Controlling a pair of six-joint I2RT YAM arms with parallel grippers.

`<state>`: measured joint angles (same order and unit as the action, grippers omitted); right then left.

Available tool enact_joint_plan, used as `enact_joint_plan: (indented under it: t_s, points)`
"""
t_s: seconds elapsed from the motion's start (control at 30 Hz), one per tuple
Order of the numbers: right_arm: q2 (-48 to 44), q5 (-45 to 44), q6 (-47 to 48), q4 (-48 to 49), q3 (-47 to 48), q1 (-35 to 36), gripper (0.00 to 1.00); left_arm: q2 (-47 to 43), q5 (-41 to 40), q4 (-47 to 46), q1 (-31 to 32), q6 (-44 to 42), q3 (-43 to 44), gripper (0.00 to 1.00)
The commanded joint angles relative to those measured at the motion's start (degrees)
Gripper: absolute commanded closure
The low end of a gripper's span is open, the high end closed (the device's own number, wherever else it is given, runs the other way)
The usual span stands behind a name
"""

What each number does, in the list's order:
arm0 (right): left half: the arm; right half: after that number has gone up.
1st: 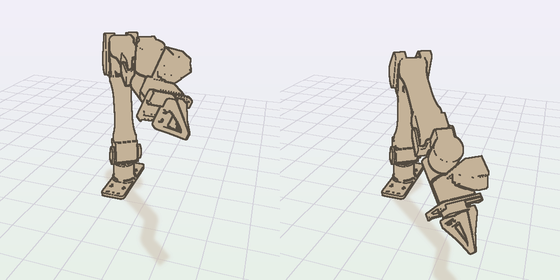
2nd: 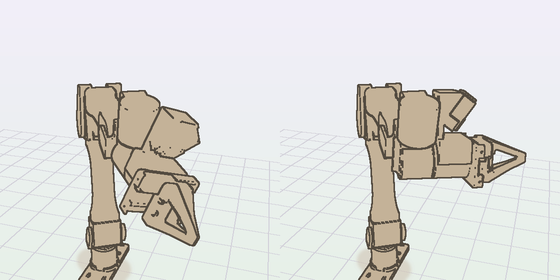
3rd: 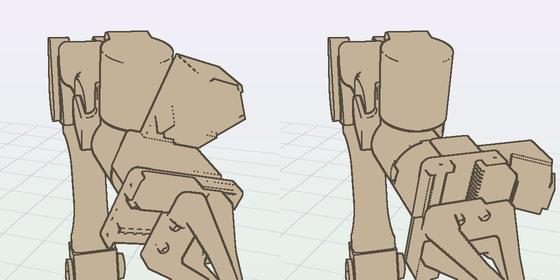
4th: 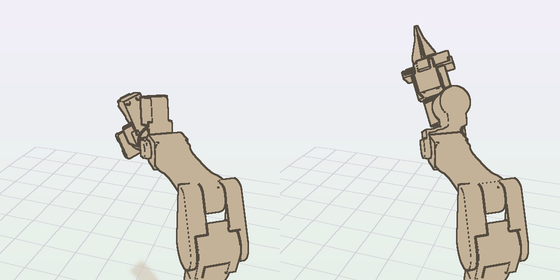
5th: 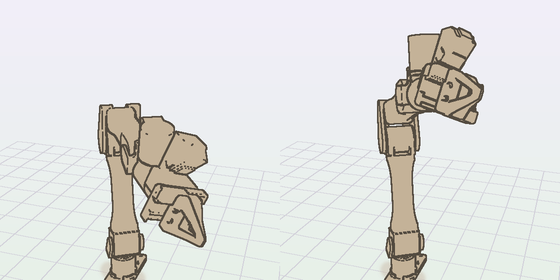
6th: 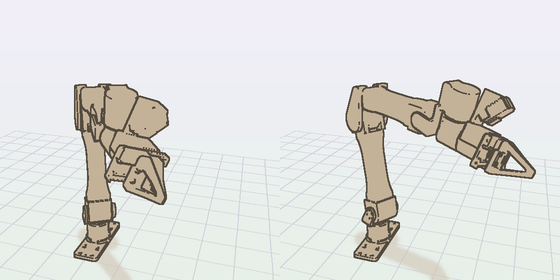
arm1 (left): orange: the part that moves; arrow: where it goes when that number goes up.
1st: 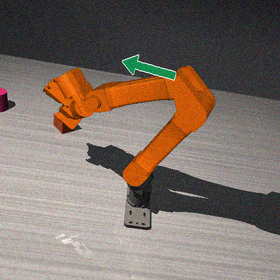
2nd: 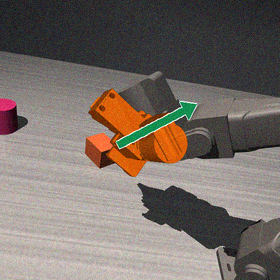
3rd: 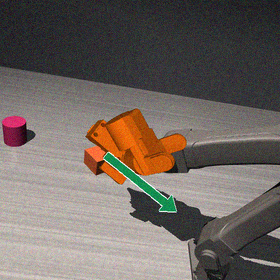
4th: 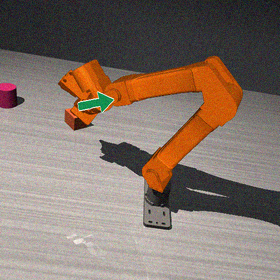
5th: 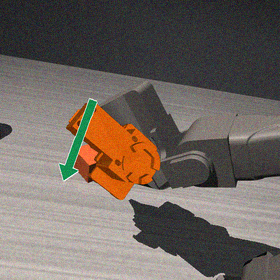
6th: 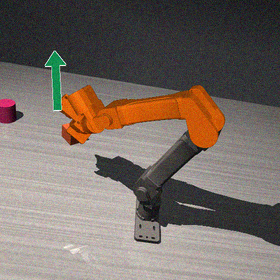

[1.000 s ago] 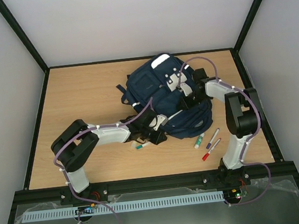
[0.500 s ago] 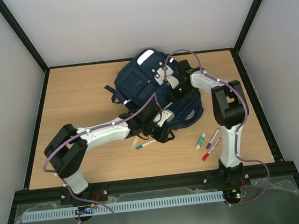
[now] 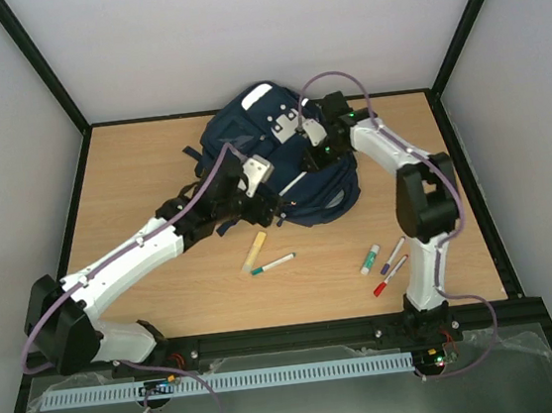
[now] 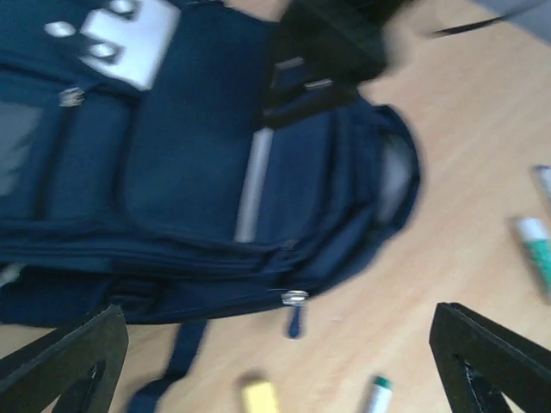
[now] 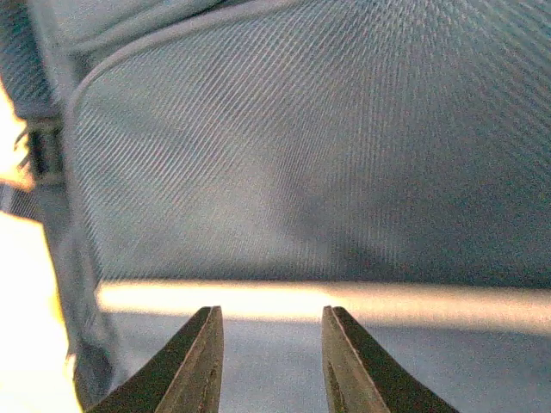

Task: Pack the student bag
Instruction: Zip the student bag at the center of the board.

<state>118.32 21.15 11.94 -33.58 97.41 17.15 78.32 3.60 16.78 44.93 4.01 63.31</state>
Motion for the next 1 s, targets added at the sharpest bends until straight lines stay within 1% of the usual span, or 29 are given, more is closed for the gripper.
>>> enact_joint_plan:
  t_s: [0.0, 0.07, 0.13, 0.17, 0.2, 0.27, 0.3, 0.4, 0.5, 0.63, 0.67, 0.7, 0.73, 0.87, 0.93, 0.97]
  points:
    - [-14.6, -0.8, 0.6, -1.9, -9.8, -1.0, 0.64, 3.9, -7.7, -3.4, -5.3, -5.5, -2.9, 0.01]
    - [-19.1, 0.3, 2.6, -1.5, -15.7, -1.0, 0.6, 7.4, -8.5, -3.9, -6.4, -9.8, -2.4, 0.01]
    - [-23.1, 2.3, 6.1, -1.4, -22.1, -1.0, 0.56, 9.3, -7.5, -3.8, -7.2, -13.8, -2.2, 0.07]
    - [-24.8, 3.3, 8.3, -1.5, -24.5, -0.9, 0.55, 9.8, -5.9, -3.8, -7.9, -15.7, -2.5, 0.11]
    - [-26.5, 4.1, 11.1, -1.1, -27.0, -0.8, 0.54, 10.4, -3.9, -3.6, -8.6, -17.4, -2.8, 0.17]
    - [-29.6, 3.5, 14.2, 0.5, -31.6, 0.3, 0.52, 11.9, 4.0, -1.3, -10.7, -21.9, -2.8, 0.33]
    - [-30.6, 2.4, 15.6, 1.3, -33.3, 1.2, 0.51, 12.7, 5.5, -0.8, -10.9, -23.4, -2.8, 0.36]
    - [-31.2, -0.8, 18.6, 2.2, -35.7, 4.4, 0.49, 13.9, 6.7, -4.0, -11.0, -25.0, -3.9, 0.36]
    - [-29.9, -2.6, 18.3, 4.1, -36.0, 6.8, 0.49, 15.1, 9.5, -7.8, -11.6, -28.0, -5.1, 0.35]
    - [-27.0, -3.2, 16.8, 5.6, -34.7, 8.3, 0.49, 20.9, 9.1, -6.5, -11.4, -34.3, -2.4, 0.33]
    - [-26.4, -2.9, 16.4, 5.6, -34.4, 8.4, 0.49, 22.3, 8.4, -5.6, -11.2, -35.3, -1.0, 0.13]
    - [-25.8, -2.8, 16.1, 5.7, -34.2, 8.3, 0.49, 23.4, 7.9, -5.7, -11.3, -35.8, -0.4, 0.02]
    - [-25.5, -3.0, 15.8, 5.8, -34.3, 8.3, 0.49, 24.4, 7.7, -6.2, -11.3, -36.5, -0.1, 0.01]
    - [-25.4, -4.9, 14.8, 6.7, -36.2, 8.3, 0.51, 26.2, 6.5, -10.6, -10.7, -37.7, -0.2, 0.03]
    - [-26.1, -5.3, 14.5, 7.0, -37.7, 8.3, 0.51, 26.9, 6.4, -12.0, -10.7, -37.8, 0.4, 0.08]
    - [-26.5, -5.4, 14.2, 7.1, -38.5, 8.2, 0.51, 27.2, 6.7, -12.2, -10.7, -37.8, 0.6, 0.13]
